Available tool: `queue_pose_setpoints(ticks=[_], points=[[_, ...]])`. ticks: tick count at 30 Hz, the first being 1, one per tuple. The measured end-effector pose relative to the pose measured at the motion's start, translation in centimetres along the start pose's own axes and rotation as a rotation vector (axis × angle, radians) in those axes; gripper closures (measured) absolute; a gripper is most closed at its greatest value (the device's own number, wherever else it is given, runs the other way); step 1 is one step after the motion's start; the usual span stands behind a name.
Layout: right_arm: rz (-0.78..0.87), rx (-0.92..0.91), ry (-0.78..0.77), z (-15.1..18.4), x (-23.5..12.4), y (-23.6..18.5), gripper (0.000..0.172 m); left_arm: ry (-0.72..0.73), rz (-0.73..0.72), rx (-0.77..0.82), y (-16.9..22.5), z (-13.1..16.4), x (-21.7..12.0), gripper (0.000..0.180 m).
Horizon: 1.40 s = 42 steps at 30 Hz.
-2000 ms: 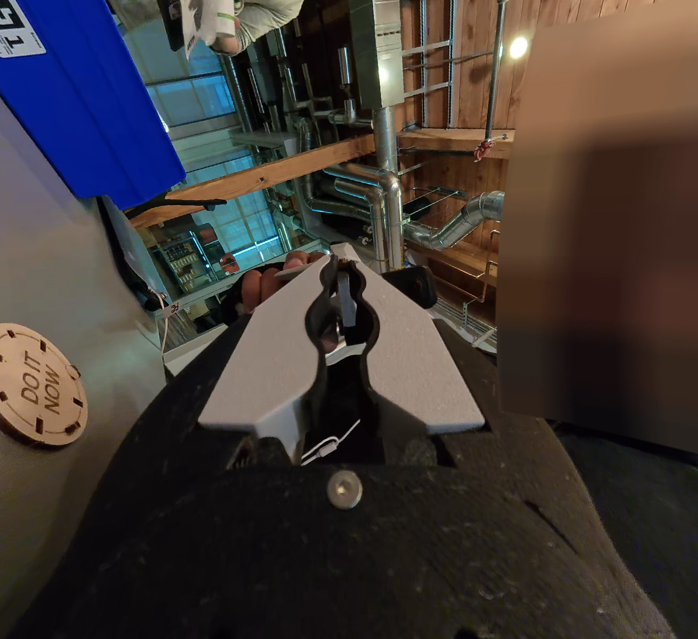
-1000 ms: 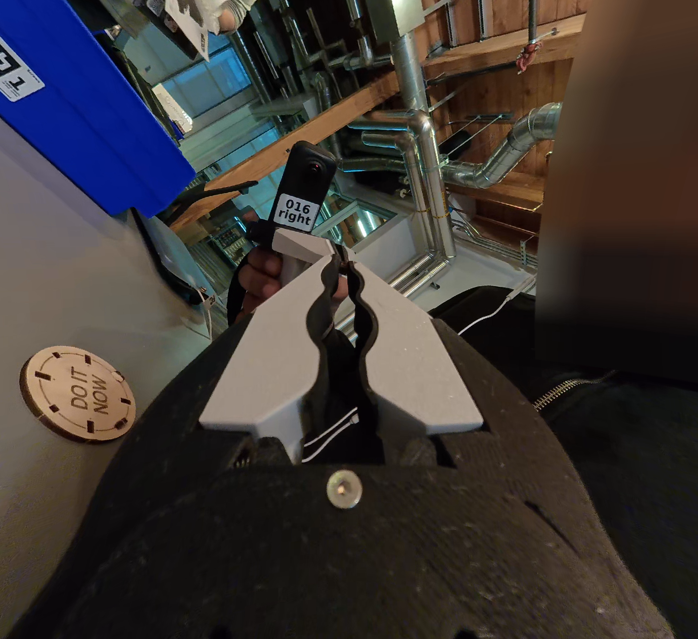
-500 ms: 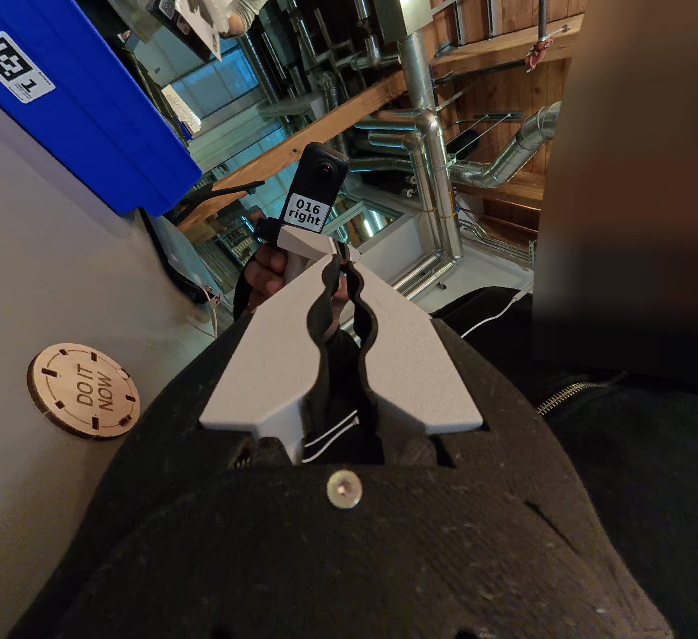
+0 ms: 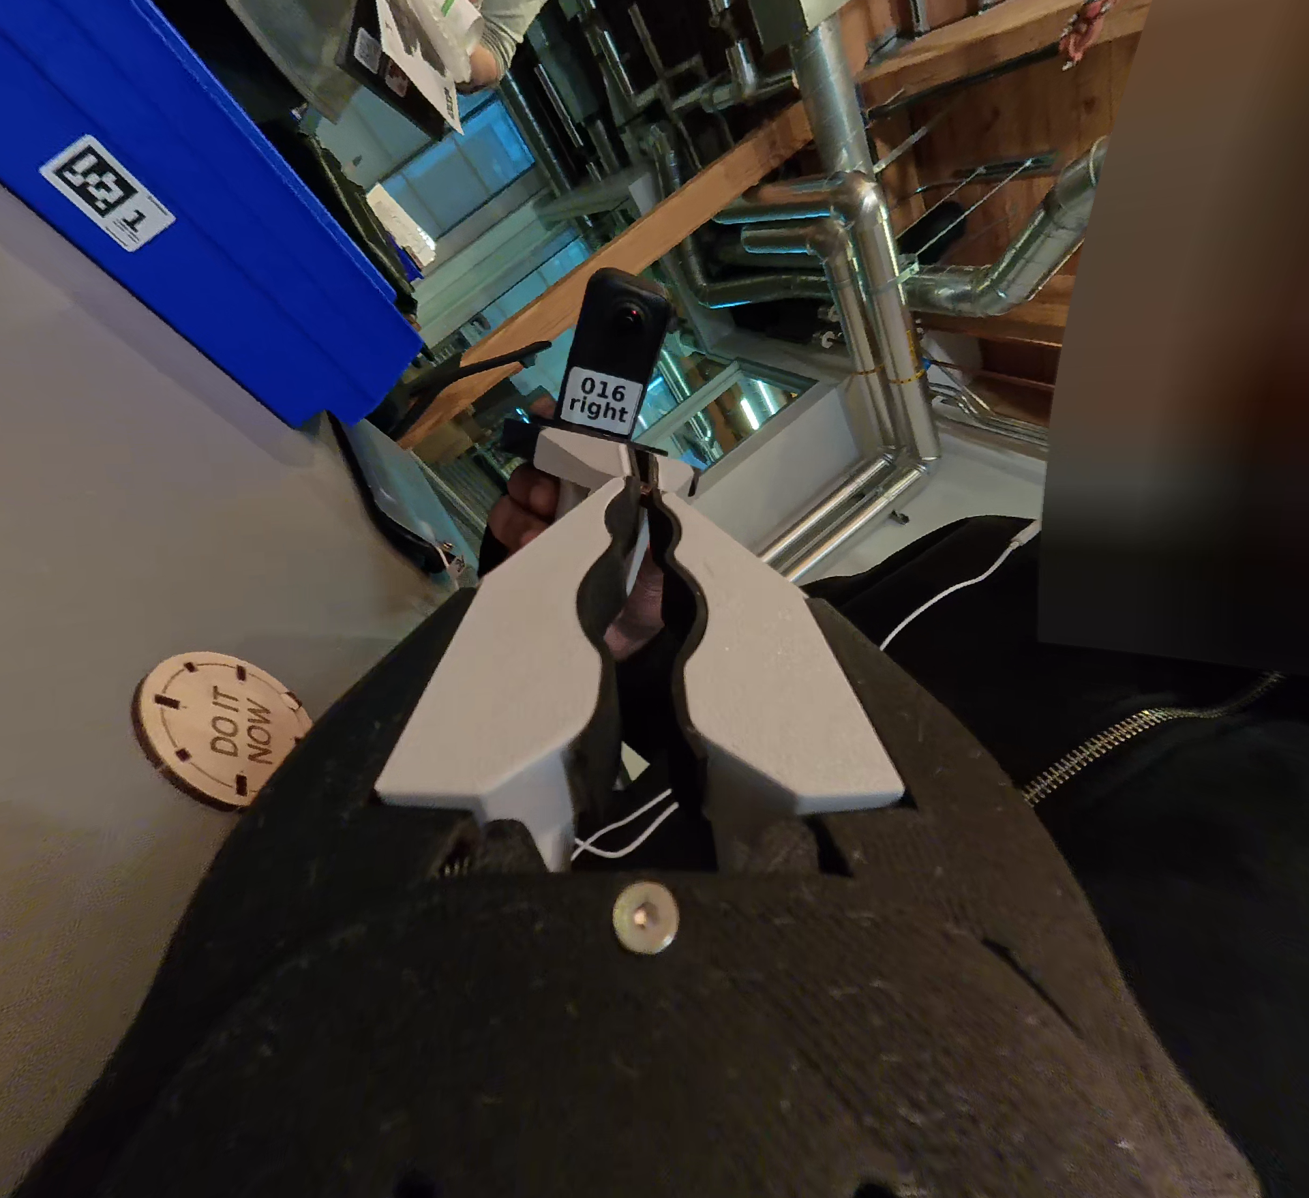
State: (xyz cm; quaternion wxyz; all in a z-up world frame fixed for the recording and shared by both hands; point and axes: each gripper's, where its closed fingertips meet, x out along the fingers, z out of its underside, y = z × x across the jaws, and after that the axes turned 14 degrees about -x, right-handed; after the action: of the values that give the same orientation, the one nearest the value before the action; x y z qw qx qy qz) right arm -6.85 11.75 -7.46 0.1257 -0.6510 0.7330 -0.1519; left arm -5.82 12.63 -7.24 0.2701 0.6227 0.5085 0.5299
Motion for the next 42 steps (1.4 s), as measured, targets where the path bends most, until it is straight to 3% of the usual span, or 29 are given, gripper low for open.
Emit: queue_pose_setpoints(ticks=[13, 19, 26, 33, 42], points=[[0.064, -0.115, -0.03, -0.4, 0.0, 0.4, 0.169, 0.039, -0.075, 0.082, -0.3, -0.5, -0.4, 0.18], [0.089, -0.215, -0.071, -0.3, 0.1, 0.7, 0.167, 0.034, -0.01, 0.025, 0.2, -0.4, -0.4, 0.18], [0.026, -0.498, -0.209, 0.2, -0.7, 0.4, 0.162, 0.015, 0.044, -0.065, 0.1, -0.2, -0.4, 0.18], [0.046, -0.95, -0.403, 0.9, -0.4, 0.2, 0.165, -0.009, 0.047, -0.091, -0.1, 0.3, -0.2, 0.18], [0.022, -1.001, -0.435, 1.0, -0.2, 0.2, 0.17, -0.015, 0.053, -0.117, -0.3, 0.3, -0.2, 0.18]])
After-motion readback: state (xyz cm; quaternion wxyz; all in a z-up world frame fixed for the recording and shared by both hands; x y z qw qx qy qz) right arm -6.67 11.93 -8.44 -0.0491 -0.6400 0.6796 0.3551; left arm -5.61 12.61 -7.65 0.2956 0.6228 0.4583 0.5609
